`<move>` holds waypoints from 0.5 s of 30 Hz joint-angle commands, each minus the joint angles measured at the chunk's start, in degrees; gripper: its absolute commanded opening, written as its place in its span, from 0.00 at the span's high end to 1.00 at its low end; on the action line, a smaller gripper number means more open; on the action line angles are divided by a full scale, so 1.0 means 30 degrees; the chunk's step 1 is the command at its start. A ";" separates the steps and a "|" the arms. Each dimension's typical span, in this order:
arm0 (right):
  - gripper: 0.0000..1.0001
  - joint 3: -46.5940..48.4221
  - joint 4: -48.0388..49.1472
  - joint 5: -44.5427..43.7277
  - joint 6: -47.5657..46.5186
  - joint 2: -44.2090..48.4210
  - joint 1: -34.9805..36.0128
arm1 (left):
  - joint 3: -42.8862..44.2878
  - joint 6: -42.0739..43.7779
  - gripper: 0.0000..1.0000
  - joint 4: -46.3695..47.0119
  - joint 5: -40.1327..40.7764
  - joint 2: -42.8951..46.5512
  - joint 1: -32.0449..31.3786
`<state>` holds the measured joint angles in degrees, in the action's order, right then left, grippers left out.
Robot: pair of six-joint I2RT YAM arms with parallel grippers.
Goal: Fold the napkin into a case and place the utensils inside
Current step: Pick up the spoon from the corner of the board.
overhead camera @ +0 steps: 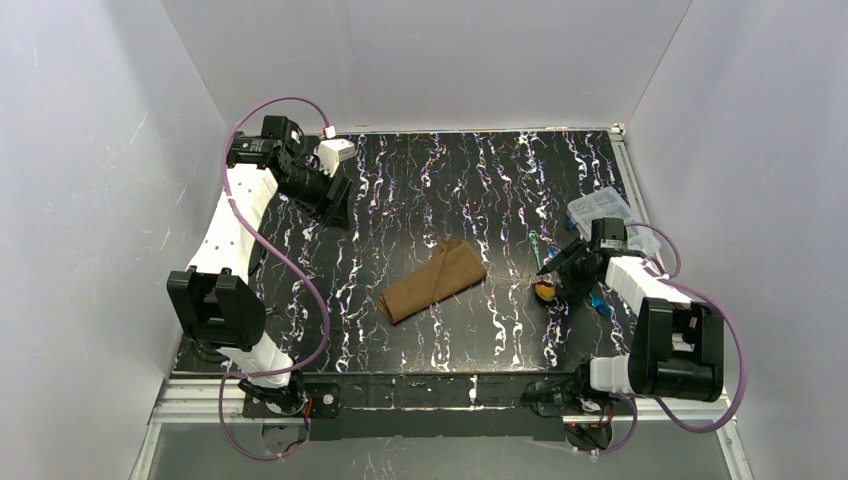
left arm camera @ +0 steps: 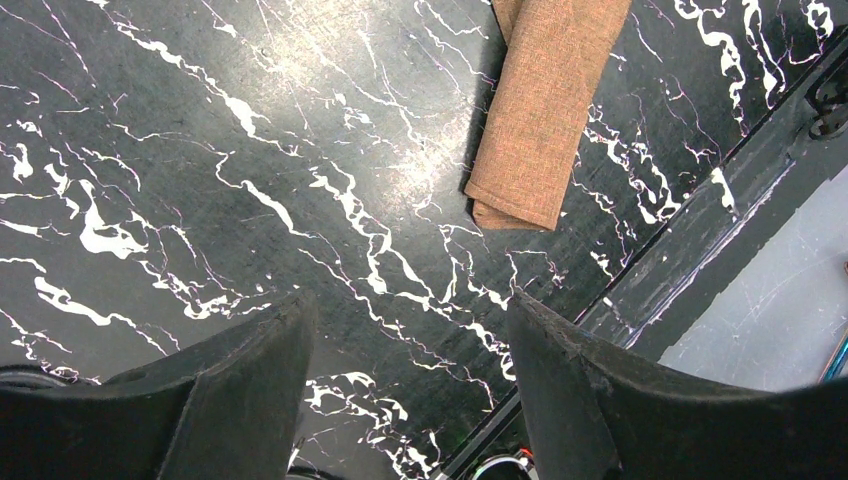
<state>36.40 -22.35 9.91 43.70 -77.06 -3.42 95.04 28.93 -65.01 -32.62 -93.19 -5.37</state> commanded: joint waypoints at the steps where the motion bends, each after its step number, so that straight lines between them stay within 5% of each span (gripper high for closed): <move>1: 0.30 -0.2344 -0.0109 0.0452 0.1166 0.0777 0.0115 | 0.0406 0.0263 0.32 -0.0931 -0.0523 0.0581 0.0089; 7: 0.34 -0.5203 0.1347 0.0922 0.3399 0.3576 0.0116 | 0.0796 0.0604 0.32 -0.1736 -0.0443 0.0491 0.0089; 15: 0.49 -0.5017 0.0910 0.0182 0.3700 0.3727 0.0122 | 0.0960 0.0351 0.32 -0.1809 -0.0635 0.0488 0.0089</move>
<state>23.22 -13.80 14.13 54.15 -64.01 -3.46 95.77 29.98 -68.23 -32.62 -93.19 -5.37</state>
